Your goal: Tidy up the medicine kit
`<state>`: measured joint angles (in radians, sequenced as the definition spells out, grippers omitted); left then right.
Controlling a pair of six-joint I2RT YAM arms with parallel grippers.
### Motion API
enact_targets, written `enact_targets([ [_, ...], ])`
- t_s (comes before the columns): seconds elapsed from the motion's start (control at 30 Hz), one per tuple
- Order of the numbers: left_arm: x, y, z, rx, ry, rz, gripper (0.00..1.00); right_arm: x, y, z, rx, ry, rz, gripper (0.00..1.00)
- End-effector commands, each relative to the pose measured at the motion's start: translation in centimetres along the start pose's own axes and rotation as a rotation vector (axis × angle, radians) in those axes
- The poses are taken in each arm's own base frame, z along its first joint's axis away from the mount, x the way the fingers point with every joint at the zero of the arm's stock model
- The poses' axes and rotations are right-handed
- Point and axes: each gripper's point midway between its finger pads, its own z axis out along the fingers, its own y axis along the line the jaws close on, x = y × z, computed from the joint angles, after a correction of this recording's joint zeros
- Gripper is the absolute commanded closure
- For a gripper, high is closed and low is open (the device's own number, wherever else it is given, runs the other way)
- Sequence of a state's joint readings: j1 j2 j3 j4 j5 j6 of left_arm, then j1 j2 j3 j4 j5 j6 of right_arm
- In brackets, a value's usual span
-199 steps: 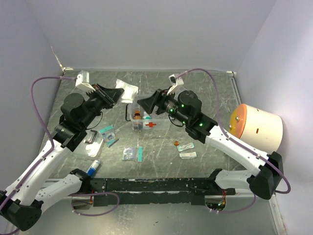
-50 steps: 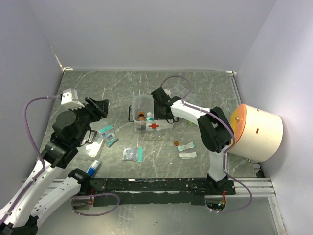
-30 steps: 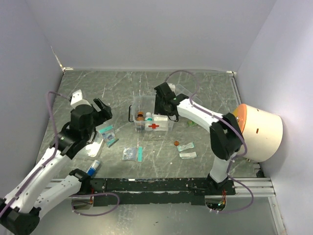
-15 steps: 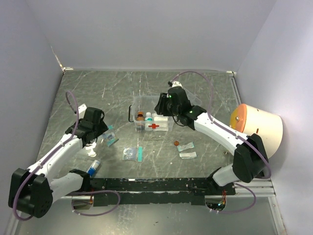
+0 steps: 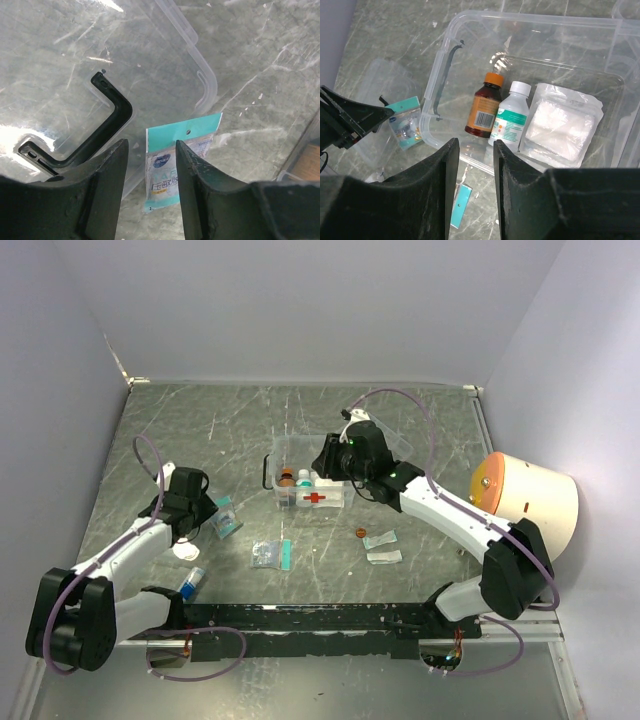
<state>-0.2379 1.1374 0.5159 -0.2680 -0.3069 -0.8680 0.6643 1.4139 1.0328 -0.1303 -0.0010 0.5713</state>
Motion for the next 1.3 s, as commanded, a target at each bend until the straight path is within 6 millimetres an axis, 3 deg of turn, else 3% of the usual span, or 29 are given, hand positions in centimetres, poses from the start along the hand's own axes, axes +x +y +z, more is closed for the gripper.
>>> enact_targets([
  [0.0,-0.6,-0.8,0.3,0.045,-0.036,-0.03,0.48,-1.6,1.7,-0.8,-0.058,-0.052,0.003,0.67],
  [0.2,-0.5,-1.2,0.6,0.096,-0.065,-0.037,0.56,-1.5,2.6,-0.6,-0.083,-0.048,0.005,0.68],
  [0.5,-1.7,-2.4,-0.2,0.159,-0.103,-0.031,0.93,-2.2,2.6,-1.3,-0.071,-0.078,0.029,0.68],
  [0.7,-2.4,-3.2,-1.4,0.203,-0.119,-0.05,0.93,-2.9,2.9,-2.5,-0.089,-0.126,0.056,0.68],
  [0.77,-2.6,-3.6,-1.8,0.22,-0.115,-0.046,0.93,-1.9,2.3,-2.5,-0.077,-0.107,0.057,0.68],
  [0.93,-3.1,-4.8,-3.1,0.271,-0.103,-0.039,0.93,-1.6,2.1,-3.0,-0.077,-0.108,0.072,0.68],
  [1.27,-5.2,-7.0,-8.6,0.359,-0.06,0.065,0.93,1.4,1.5,-5.1,-0.131,-0.105,0.204,0.69],
])
